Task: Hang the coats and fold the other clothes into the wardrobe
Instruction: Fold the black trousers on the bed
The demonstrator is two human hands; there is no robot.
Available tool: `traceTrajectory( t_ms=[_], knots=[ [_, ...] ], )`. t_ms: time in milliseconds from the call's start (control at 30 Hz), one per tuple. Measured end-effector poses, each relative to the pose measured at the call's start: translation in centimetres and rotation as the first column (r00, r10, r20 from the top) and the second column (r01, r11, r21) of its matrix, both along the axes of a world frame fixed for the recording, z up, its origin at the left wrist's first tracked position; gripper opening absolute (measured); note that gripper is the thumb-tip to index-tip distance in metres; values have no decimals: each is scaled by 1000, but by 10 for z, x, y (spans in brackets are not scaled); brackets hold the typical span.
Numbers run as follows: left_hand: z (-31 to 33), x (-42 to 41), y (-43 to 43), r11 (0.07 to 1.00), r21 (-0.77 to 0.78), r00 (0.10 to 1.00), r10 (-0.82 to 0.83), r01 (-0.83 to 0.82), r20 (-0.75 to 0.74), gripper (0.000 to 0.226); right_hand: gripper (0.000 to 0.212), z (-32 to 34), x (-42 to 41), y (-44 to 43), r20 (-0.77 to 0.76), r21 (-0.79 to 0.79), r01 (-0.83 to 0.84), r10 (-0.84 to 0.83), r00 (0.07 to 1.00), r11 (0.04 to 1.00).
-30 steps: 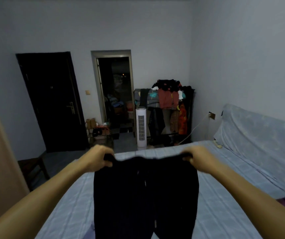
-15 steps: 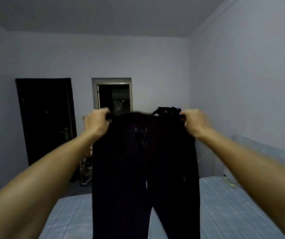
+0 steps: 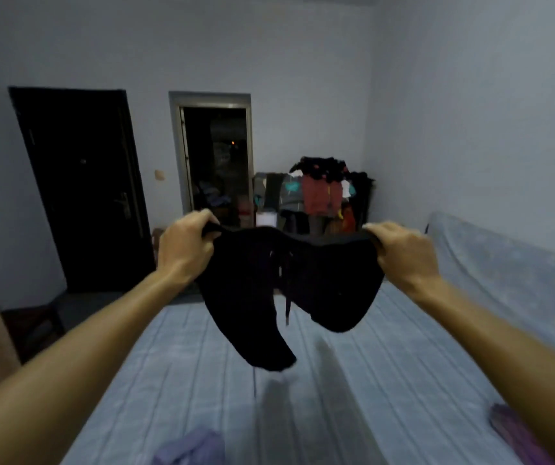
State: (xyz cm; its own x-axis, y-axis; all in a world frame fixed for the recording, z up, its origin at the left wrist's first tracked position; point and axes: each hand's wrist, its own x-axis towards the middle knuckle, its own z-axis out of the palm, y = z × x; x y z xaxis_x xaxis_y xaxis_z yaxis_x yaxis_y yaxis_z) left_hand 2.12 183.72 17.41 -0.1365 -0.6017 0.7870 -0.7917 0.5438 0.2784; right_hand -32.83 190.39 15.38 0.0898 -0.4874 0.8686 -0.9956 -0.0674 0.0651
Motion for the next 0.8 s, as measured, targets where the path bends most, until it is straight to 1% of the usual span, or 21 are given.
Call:
traceTrajectory(
  t_ms=[33, 100, 133, 200, 267, 333, 400, 467, 567, 633, 700, 767, 800],
  knots=[
    [-26, 5, 20, 999, 51, 1000, -8, 7, 21, 6, 35, -26, 3, 21, -3, 30, -1, 1, 1000, 1000],
    [-81, 14, 61, 983, 183, 997, -15, 0, 82, 8, 37, -77, 11, 66, 16, 149, 0, -2, 1000, 989],
    [-109, 19, 82, 966, 259, 994, -28, 0, 103, 9, 39, -102, 15, 89, 29, 219, -1, -5, 1000, 976],
    [-162, 28, 124, 913, 407, 993, -70, 25, 97, 11, 42, -149, 22, 133, 50, 347, -17, 0, 999, 938],
    [-210, 38, 164, 839, 540, 987, -134, 63, 93, 12, 40, -192, 28, 178, 78, 465, -27, -11, 997, 885],
    [-252, 46, 199, 737, 670, 963, -236, 91, 129, 11, 35, -228, 36, 220, 98, 576, -9, -58, 994, 817],
    [-289, 52, 229, 639, 763, 936, -319, 96, 149, 15, 32, -263, 42, 261, 123, 679, -2, -111, 986, 734],
    [-326, 58, 260, 581, 809, 912, -375, 91, 167, 20, 32, -295, 48, 302, 140, 765, -10, -152, 978, 644],
    [-366, 61, 313, 517, 853, 855, -470, 66, 219, 27, 33, -334, 58, 360, 82, 880, 14, -181, 980, 475],
    [-386, 63, 350, 500, 865, 832, -498, 44, 245, 26, 38, -360, 63, 395, 62, 925, 12, -182, 981, 379],
    [-408, 66, 384, 492, 870, 803, -517, -4, 296, 28, 42, -384, 65, 425, 74, 934, -4, -182, 980, 357],
    [-432, 68, 418, 476, 877, 776, -526, -70, 348, 30, 40, -412, 68, 455, 125, 930, -56, -169, 978, 363],
    [-444, 68, 436, 466, 879, 766, -529, -98, 366, 32, 38, -426, 69, 470, 137, 935, -73, -164, 977, 347]
  ],
)
